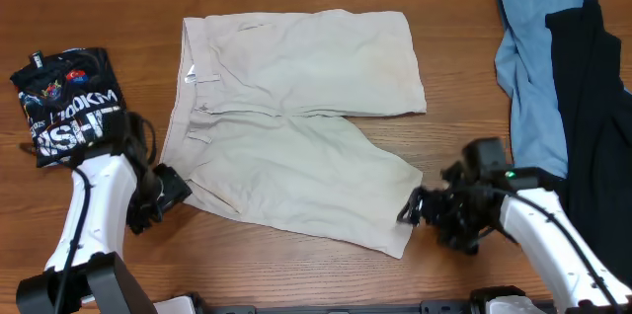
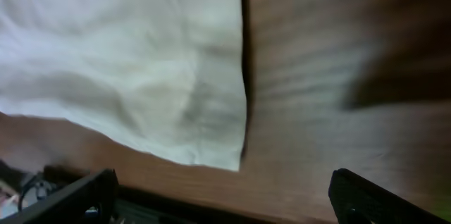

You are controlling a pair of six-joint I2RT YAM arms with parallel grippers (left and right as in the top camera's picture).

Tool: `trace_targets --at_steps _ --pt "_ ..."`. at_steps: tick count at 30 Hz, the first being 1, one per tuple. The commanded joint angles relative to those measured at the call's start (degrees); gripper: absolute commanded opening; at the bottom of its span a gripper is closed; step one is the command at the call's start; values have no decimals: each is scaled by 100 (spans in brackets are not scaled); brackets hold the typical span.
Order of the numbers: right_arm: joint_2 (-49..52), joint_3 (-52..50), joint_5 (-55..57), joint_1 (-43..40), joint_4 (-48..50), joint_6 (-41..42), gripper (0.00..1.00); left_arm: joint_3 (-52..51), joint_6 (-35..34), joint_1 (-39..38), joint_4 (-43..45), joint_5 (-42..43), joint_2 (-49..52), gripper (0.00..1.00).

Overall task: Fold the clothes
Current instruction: 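Move both grippers down toward the shorts' bottom hems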

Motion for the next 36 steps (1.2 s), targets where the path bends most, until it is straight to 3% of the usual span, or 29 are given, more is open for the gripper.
trace_targets --at_steps 1,6,14,22,25,31,33,36 --pt "-61 -380 -549 173 129 264 100 -264 476 160 358 581 -85 72" --pt "-59 -813 -962 284 603 330 100 -557 955 160 1281 1045 -85 74" --pt "-57 -955 -1097 284 841 326 100 -1054 951 164 2347 1003 114 75" --pt "-57 -955 -1137 284 855 328 100 -1091 890 168 2855 872 295 73" --pt "-57 -955 -1137 284 855 330 100 -1075 839 166 2922 874 293 62" --pt "-57 -955 -1139 284 857 417 99 -1069 826 166 2662 1036 293 19" --pt "-57 -955 -1141 284 835 433 98 -1069 826 166 2535 1045 293 9" --pt "-57 -955 -1156 286 748 428 97 -1069 826 166 2273 1040 293 5"
